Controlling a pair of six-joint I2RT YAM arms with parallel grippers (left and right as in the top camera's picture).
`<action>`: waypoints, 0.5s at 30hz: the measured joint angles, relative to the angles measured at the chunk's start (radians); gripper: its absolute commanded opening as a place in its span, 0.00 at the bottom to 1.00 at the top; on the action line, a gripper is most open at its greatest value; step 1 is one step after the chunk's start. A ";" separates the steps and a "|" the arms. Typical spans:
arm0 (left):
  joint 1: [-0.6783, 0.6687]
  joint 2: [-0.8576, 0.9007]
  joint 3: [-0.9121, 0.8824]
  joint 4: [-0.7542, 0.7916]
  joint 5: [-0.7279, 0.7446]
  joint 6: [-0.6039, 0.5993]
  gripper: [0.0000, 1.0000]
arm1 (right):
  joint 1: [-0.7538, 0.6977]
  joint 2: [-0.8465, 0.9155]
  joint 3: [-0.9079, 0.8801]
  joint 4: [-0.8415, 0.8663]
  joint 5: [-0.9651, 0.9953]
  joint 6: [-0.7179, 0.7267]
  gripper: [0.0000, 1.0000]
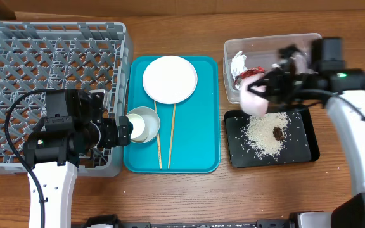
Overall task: Sort waste into correct bins and load items into the dishwasher
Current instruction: 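Tip the pink bowl to pour the rice onto the black tray, then set the empty pink bowl back on the teal tray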
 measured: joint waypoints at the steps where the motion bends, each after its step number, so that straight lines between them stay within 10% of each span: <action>1: 0.000 0.000 0.000 0.000 0.000 0.000 1.00 | 0.043 0.000 0.000 0.018 0.044 -0.003 0.04; 15: 0.000 0.000 0.000 0.000 0.000 0.000 1.00 | 0.562 0.158 -0.006 0.267 0.477 -0.070 0.04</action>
